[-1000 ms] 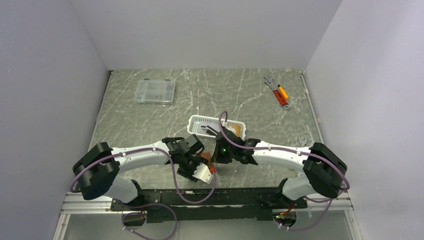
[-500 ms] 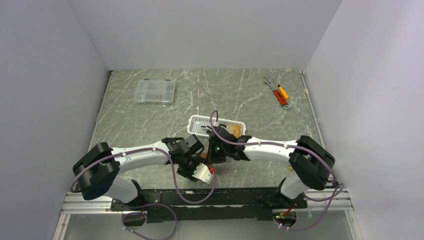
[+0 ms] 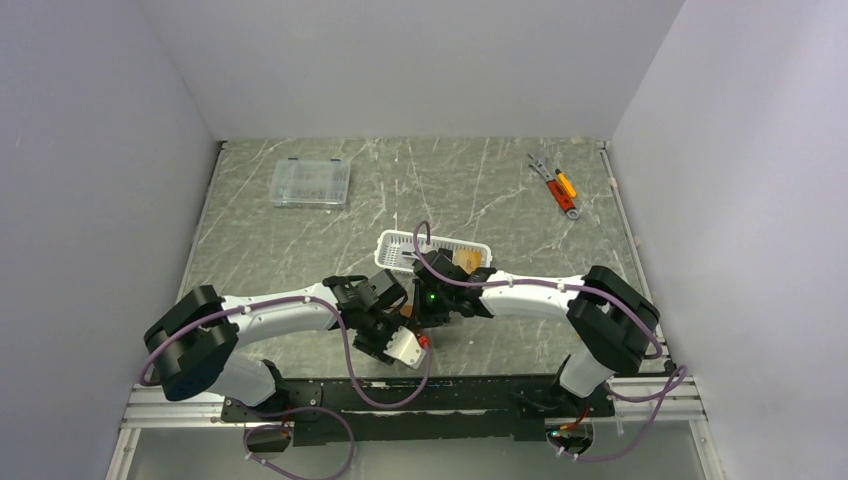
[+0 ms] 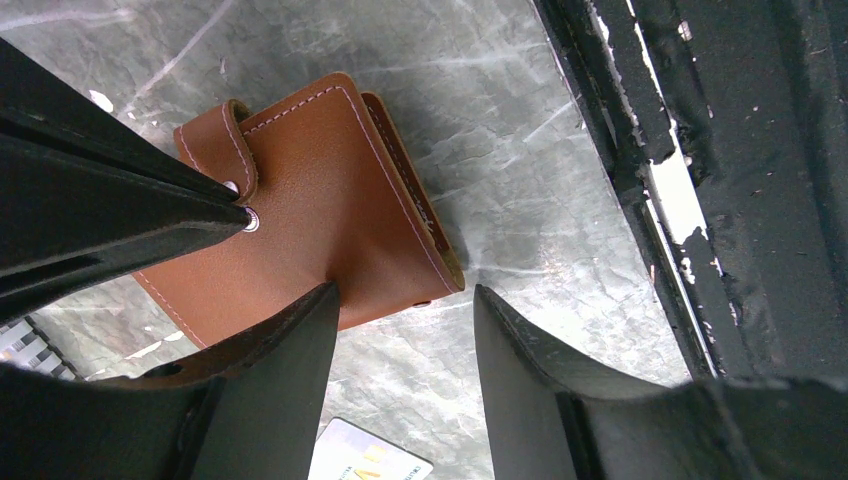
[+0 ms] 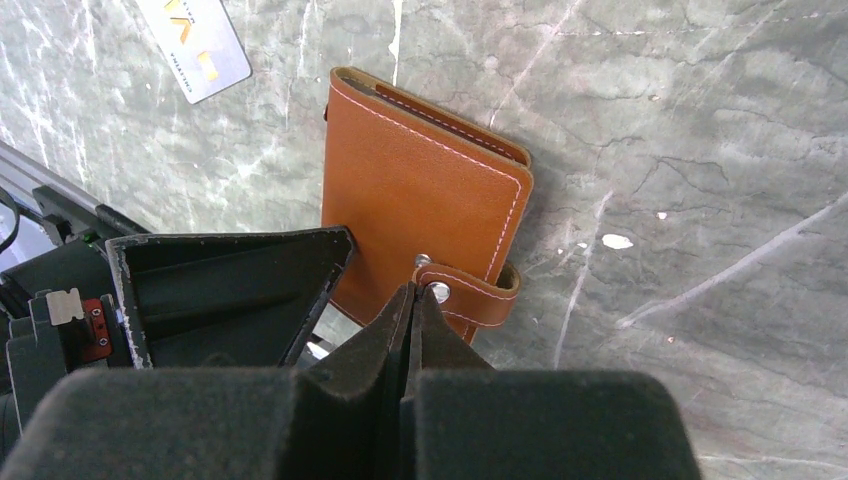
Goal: Put the credit cards into the card holder
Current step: Close the card holder at the center of the board.
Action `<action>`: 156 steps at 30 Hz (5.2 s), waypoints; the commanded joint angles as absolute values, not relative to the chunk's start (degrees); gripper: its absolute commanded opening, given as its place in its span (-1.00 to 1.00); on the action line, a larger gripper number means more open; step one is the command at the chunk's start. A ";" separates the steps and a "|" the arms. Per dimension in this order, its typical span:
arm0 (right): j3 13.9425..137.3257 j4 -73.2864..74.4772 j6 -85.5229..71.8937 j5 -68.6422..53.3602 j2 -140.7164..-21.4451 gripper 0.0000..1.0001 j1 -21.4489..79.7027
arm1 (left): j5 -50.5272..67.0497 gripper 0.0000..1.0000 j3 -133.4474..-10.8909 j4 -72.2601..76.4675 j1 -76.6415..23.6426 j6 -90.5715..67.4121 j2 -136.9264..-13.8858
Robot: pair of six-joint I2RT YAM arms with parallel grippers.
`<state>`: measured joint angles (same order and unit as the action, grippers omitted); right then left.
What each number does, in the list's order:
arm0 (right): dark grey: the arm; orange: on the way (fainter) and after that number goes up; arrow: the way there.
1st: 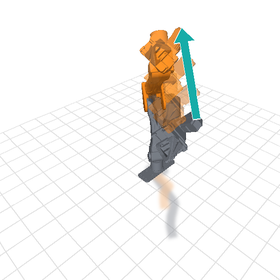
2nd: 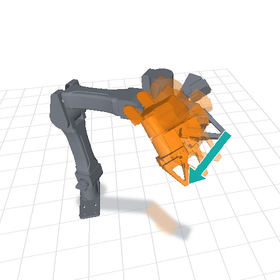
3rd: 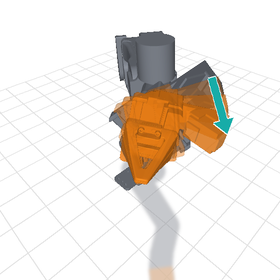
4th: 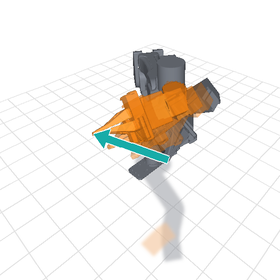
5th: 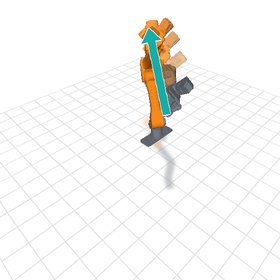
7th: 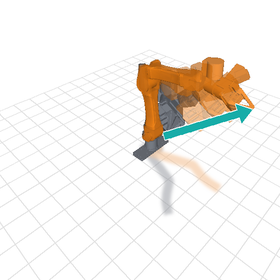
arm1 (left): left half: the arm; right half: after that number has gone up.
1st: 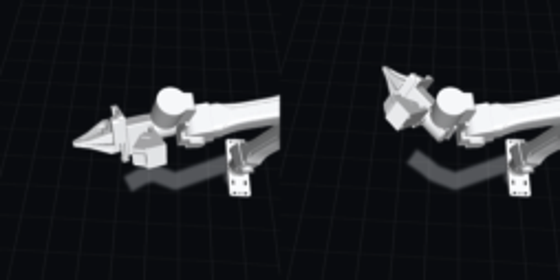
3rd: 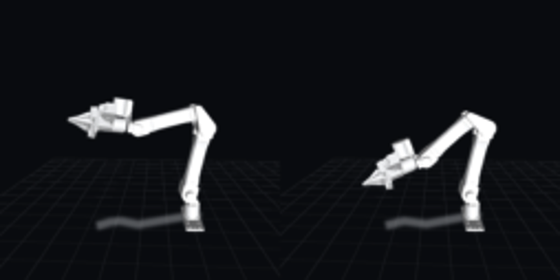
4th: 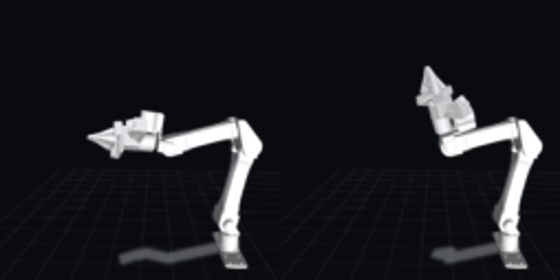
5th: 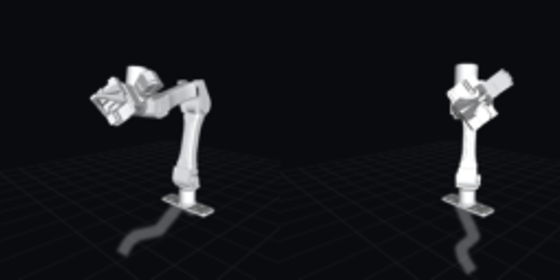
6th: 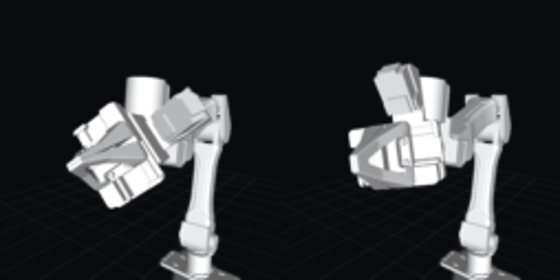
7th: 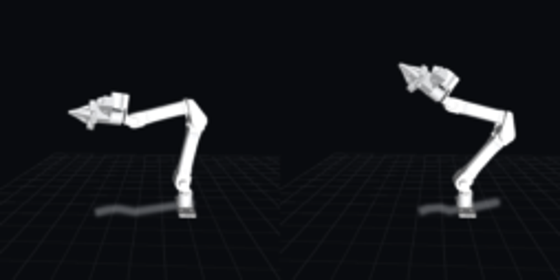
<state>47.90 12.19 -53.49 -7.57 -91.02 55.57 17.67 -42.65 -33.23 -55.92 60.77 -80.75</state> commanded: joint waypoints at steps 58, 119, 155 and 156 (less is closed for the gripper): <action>47.46 0.71 -58.09 -13.63 -92.99 -1.00 54.94 | 16.26 0.15 -41.66 -31.19 -56.72 60.74 -79.34; 44.04 2.19 -60.49 -14.61 -94.25 -1.00 51.35 | 15.99 0.14 -41.56 -30.65 -56.78 61.23 -79.16; 43.11 5.85 -60.36 -13.75 -98.75 -1.00 49.72 | 15.57 0.13 -42.21 -31.01 -56.78 61.57 -78.65; 42.73 5.61 -60.38 -13.72 -98.74 -1.00 49.67 | 15.56 0.13 -42.27 -31.10 -56.78 61.48 -78.66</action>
